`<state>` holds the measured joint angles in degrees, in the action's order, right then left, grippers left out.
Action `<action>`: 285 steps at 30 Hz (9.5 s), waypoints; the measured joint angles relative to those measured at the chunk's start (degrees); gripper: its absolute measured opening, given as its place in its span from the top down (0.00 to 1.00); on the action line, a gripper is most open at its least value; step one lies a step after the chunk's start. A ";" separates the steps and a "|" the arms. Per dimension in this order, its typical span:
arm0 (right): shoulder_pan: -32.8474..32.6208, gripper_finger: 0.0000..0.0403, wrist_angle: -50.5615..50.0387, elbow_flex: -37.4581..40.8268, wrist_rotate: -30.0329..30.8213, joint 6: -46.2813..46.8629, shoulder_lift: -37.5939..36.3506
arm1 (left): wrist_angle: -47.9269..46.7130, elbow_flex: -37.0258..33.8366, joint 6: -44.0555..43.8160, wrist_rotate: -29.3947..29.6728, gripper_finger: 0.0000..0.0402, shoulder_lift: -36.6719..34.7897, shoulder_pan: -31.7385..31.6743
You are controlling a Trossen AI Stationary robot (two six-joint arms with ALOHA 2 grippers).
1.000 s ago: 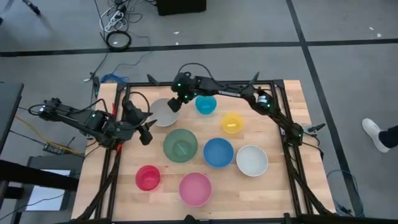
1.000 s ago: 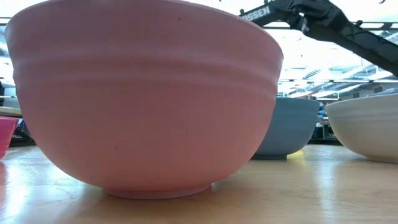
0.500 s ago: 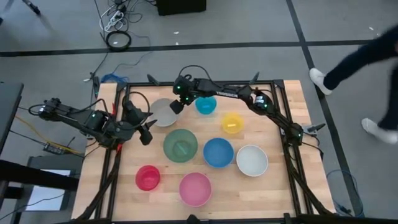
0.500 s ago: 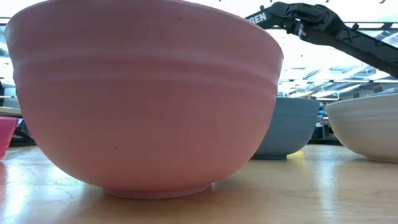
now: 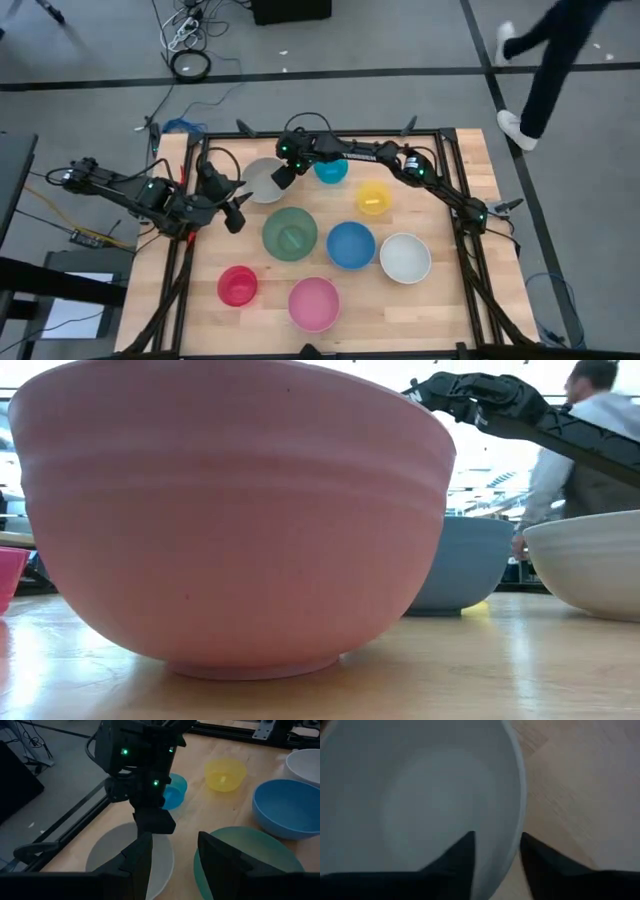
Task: Nest bowls inside each other
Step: Stack the gray bowl on top of the green bowl, then stack the blue bowl on top of the gray bowl, then stack the pink bowl on top of the blue bowl
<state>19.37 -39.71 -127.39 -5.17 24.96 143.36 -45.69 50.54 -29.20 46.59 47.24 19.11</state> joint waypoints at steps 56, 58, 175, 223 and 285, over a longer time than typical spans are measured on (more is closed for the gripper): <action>-21.59 0.51 -36.73 -1.40 28.85 -5.76 -14.09 | 1.01 -0.07 -4.11 -5.16 0.58 0.00 0.15; -22.26 0.51 -41.95 -1.40 32.45 -4.70 -14.97 | 1.03 -0.09 -4.12 -5.34 0.58 0.00 0.15; -14.69 1.00 11.36 37.46 -2.15 -11.83 -36.35 | 2.77 -0.13 -4.08 -3.50 0.58 0.03 0.13; -28.05 0.58 -6.66 37.46 -6.60 -0.69 -37.32 | -7.93 -1.48 -14.67 -20.66 0.58 2.64 1.79; -37.69 0.99 13.47 37.51 1.39 19.29 -25.00 | -3.23 -5.88 -8.71 -19.71 0.58 2.60 2.75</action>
<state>-18.33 -26.24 -89.89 -3.78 44.25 118.36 -48.92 44.66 -37.91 26.87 49.84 21.87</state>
